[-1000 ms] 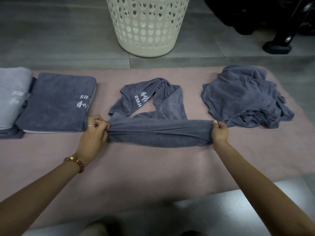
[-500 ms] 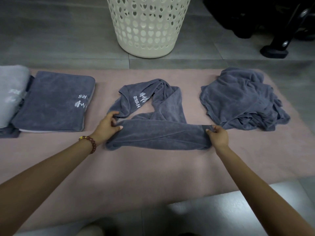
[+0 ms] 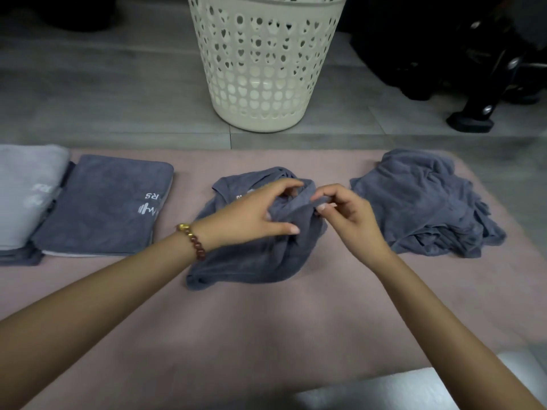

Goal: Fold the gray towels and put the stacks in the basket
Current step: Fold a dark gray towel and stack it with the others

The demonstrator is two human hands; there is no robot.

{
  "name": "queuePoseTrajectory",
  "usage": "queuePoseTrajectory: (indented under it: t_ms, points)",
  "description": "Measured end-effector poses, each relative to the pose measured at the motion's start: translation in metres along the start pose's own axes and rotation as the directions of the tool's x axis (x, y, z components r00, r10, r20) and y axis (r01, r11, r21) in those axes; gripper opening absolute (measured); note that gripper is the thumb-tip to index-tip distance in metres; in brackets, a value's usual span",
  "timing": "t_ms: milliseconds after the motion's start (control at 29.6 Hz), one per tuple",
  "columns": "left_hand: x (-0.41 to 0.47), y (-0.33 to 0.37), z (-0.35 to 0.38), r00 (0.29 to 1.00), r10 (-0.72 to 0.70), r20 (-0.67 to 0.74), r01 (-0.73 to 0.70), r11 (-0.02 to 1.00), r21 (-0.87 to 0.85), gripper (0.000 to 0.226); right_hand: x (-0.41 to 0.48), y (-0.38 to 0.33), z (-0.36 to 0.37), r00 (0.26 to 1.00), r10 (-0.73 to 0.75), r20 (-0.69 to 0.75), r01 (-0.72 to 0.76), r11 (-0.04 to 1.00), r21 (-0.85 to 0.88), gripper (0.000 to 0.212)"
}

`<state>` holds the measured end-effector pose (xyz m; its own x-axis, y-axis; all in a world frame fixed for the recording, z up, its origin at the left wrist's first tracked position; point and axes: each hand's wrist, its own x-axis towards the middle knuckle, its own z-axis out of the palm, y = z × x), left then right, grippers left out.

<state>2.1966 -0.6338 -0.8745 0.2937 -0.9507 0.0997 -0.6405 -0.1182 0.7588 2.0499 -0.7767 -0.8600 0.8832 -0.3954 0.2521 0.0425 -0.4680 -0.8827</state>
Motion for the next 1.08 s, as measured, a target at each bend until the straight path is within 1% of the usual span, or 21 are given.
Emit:
queuePoseTrajectory:
  t_ms: [68,101,135,203,271,338,372,406,473,541,609,710,778,812,845,879,913,947,981,1014,1082]
  points:
    - [0.025,0.027,-0.012,0.996,0.028,-0.084,-0.022,0.997,0.078,0.045,0.020,-0.023,-0.002,0.999,0.009,-0.046,-0.003,0.992,0.129,0.031]
    - [0.036,0.039,-0.020,0.985,0.028,-0.170,-0.023,0.999,0.030,0.041,0.031,-0.033,-0.004,0.996,0.048,-0.077,-0.031,0.978,0.207,0.032]
    - [0.045,0.052,-0.030,0.971,0.003,-0.241,-0.022,0.997,-0.076,0.042,0.041,-0.044,-0.006,0.990,0.106,-0.090,-0.079,0.960,0.267,0.034]
    - [0.056,0.076,-0.058,0.938,-0.100,-0.333,-0.032,0.929,-0.369,0.051,0.051,-0.067,-0.010,0.975,0.153,-0.162,-0.107,0.958,0.265,0.037]
    - [0.073,0.099,-0.090,0.925,-0.154,-0.347,-0.066,0.835,-0.546,0.051,0.064,-0.088,-0.008,0.965,0.086,-0.247,-0.059,0.992,0.114,0.047]
    - [0.082,0.122,-0.113,0.912,-0.085,-0.401,-0.144,0.850,-0.507,0.037,0.073,-0.110,-0.002,0.948,-0.026,-0.317,-0.004,0.995,-0.095,0.068]
    - [0.099,0.160,-0.150,0.879,0.030,-0.475,-0.234,0.896,-0.377,0.032,0.098,-0.141,-0.018,0.899,-0.183,-0.398,0.107,0.972,-0.207,0.076]
    - [0.105,0.185,-0.171,0.854,0.115,-0.507,-0.298,0.908,-0.296,0.031,0.115,-0.162,-0.030,0.881,-0.207,-0.425,0.107,0.963,-0.248,0.080]
    - [0.115,0.213,-0.208,0.799,0.206,-0.565,-0.386,0.896,-0.220,0.040,0.146,-0.182,-0.053,0.873,-0.222,-0.434,0.058,0.931,-0.360,0.070]
    - [0.116,0.251,-0.252,0.756,0.249,-0.606,-0.451,0.868,-0.207,0.051,0.174,-0.202,-0.089,0.897,-0.128,-0.423,-0.075,0.899,-0.431,0.042]
    - [0.118,0.280,-0.294,0.696,0.298,-0.653,-0.483,0.867,-0.119,0.055,0.194,-0.220,-0.128,0.912,0.027,-0.410,-0.221,0.873,-0.435,0.019]
    - [0.114,0.319,-0.344,0.592,0.369,-0.717,-0.502,0.864,0.030,0.054,0.209,-0.250,-0.184,0.929,0.097,-0.358,-0.268,0.843,-0.467,0.011]
    - [0.110,0.363,-0.385,0.523,0.412,-0.746,-0.504,0.856,0.120,0.050,0.221,-0.305,-0.211,0.942,0.018,-0.334,-0.177,0.874,-0.452,0.012]
    - [0.111,0.378,-0.398,0.527,0.407,-0.746,-0.505,0.856,0.111,0.046,0.219,-0.325,-0.217,0.955,-0.009,-0.296,-0.104,0.925,-0.365,0.009]
    - [0.109,0.435,-0.429,0.495,0.456,-0.739,-0.547,0.825,0.143,0.040,0.231,-0.377,-0.238,0.972,-0.109,-0.206,0.047,0.957,-0.287,0.011]
    - [0.114,0.455,-0.439,0.552,0.460,-0.695,-0.571,0.816,0.087,0.033,0.220,-0.402,-0.235,0.984,-0.167,-0.057,0.158,0.978,-0.134,0.025]
    - [0.117,0.459,-0.435,0.621,0.433,-0.654,-0.555,0.831,0.022,0.026,0.208,-0.408,-0.230,0.986,-0.159,0.052,0.157,0.986,0.050,0.039]
    - [0.119,0.461,-0.426,0.659,0.443,-0.608,-0.544,0.839,0.022,0.023,0.204,-0.415,-0.224,0.987,-0.113,0.110,0.099,0.987,0.125,0.046]
    - [0.123,0.467,-0.427,0.653,0.463,-0.600,-0.532,0.844,0.071,0.021,0.211,-0.420,-0.228,0.989,-0.111,0.096,0.095,0.983,0.154,0.044]
    - [0.125,0.450,-0.404,0.682,0.397,-0.614,-0.478,0.878,0.037,0.019,0.195,-0.397,-0.229,0.994,-0.032,0.104,0.024,0.996,0.080,0.033]
    - [0.116,0.446,-0.398,0.600,0.362,-0.713,-0.409,0.905,0.116,0.014,0.189,-0.375,-0.242,0.995,-0.016,-0.095,-0.012,0.958,-0.287,0.019]
